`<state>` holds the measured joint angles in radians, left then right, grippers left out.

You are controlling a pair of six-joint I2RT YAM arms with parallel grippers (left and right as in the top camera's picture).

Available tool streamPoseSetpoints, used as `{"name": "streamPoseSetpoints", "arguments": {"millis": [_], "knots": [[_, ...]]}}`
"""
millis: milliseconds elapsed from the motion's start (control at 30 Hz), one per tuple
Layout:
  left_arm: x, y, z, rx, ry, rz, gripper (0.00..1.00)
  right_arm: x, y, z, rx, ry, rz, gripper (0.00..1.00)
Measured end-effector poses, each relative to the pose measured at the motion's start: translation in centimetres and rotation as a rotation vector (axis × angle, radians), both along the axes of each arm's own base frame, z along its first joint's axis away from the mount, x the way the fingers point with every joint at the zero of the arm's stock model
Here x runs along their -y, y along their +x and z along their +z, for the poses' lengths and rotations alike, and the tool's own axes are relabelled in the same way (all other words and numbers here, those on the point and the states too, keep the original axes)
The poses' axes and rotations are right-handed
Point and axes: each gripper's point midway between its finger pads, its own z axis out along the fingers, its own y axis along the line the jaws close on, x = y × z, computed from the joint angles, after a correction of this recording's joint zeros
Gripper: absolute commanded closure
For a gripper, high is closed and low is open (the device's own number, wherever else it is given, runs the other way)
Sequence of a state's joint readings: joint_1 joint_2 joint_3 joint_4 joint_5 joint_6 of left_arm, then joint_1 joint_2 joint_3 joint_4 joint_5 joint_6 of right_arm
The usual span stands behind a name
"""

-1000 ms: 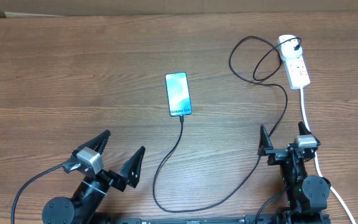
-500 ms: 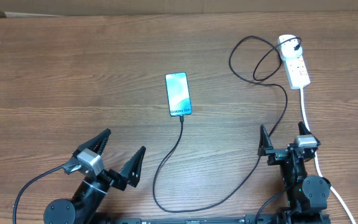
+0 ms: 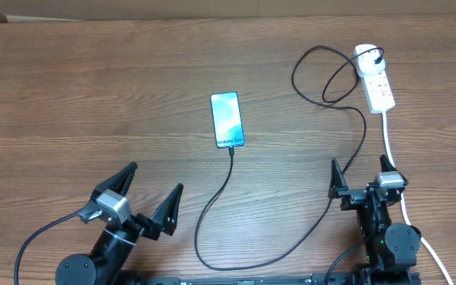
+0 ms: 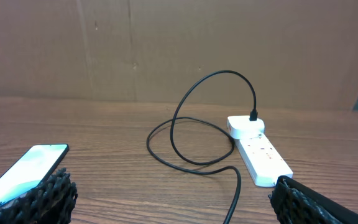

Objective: Plug charger to phone and switch on socket

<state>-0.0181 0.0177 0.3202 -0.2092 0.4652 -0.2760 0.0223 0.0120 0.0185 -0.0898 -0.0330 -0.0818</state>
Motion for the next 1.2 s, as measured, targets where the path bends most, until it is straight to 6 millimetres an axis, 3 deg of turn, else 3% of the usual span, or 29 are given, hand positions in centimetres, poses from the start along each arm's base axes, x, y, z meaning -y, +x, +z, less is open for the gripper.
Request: {"name": "streamPoseSetpoints", "arguments": {"millis": [233, 700, 1100, 1200], "knots": [[-0.4, 0.6, 0.8, 0.098, 0.004, 0.028, 0.0, 0.0, 0.0, 0.0, 0.0, 0.0, 0.0, 0.0], [-0.8, 1.8, -0.4, 0.233, -0.009, 0.057, 0.01, 0.0, 0.0, 0.0, 0.0, 0.0, 0.0, 0.0], [-3.7, 3.1, -1.4, 0.209, -0.132, 0.21, 0.0, 0.0, 0.0, 0.0, 0.0, 0.0, 0.0, 0.0], [-4.7, 3.8, -2.7, 0.147, -0.142, 0.273, 0.0, 0.0, 0.0, 0.0, 0.0, 0.0, 0.0, 0.0]]}}
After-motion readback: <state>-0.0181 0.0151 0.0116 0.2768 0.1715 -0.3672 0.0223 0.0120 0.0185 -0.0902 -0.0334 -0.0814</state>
